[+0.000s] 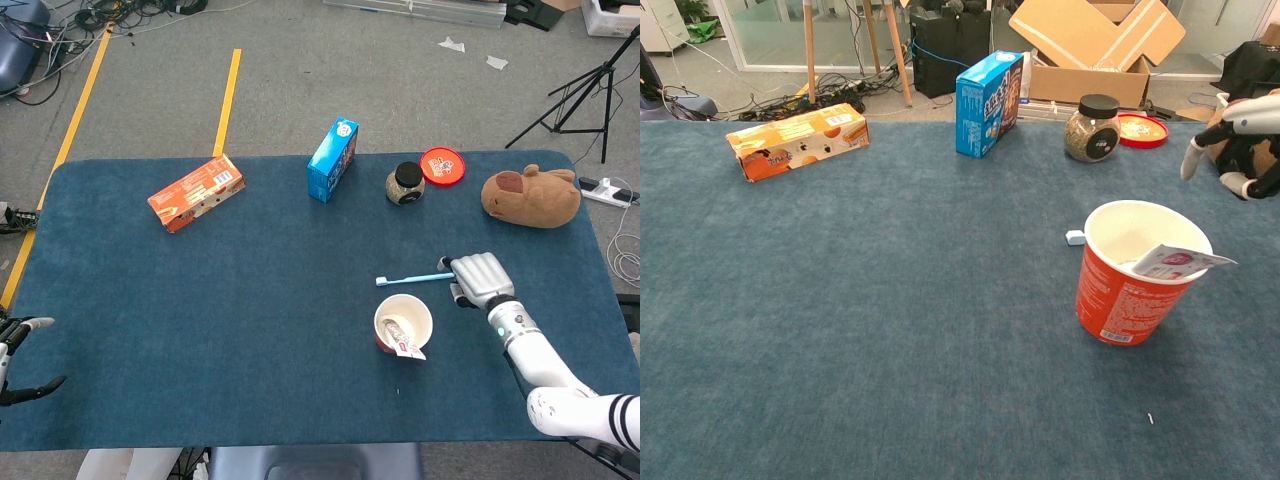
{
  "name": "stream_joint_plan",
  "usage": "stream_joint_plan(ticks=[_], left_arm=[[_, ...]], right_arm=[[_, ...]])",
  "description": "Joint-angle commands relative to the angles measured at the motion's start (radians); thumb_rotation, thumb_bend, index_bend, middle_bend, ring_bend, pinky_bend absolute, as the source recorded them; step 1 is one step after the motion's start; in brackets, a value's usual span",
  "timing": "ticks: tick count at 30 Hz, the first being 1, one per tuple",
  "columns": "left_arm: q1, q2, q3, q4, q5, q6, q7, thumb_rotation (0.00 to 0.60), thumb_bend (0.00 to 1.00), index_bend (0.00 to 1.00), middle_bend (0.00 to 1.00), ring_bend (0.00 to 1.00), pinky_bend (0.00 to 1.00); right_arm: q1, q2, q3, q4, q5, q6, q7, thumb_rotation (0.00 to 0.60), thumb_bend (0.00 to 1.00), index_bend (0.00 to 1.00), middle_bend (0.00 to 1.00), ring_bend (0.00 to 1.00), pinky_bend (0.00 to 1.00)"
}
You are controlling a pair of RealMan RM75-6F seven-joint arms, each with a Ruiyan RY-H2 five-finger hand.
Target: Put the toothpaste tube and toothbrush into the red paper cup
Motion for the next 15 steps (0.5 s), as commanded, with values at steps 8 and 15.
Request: stream_joint_plan(ticks=[8, 15], left_arm=[[0.000, 0.001, -0.001, 0.002, -0.003, -0.001, -0.006, 0.600, 0.00, 0.25, 0.27, 0.20, 0.20], [0.000, 0.004, -0.001, 0.005, -0.004, -0.002, -0.017, 0.600, 0.00, 0.25, 0.27, 0.20, 0.20]], right_arm=[[-0.052, -0.170, 0.079, 0.153, -0.123, 0.216, -0.121, 0.600, 0.00, 0.32, 0.86, 0.71, 0.95], [-0.030, -0.279, 0.131, 0.243, -0.070, 0.196, -0.207, 0.600, 0.00, 0.39, 1.00, 1.00, 1.00]])
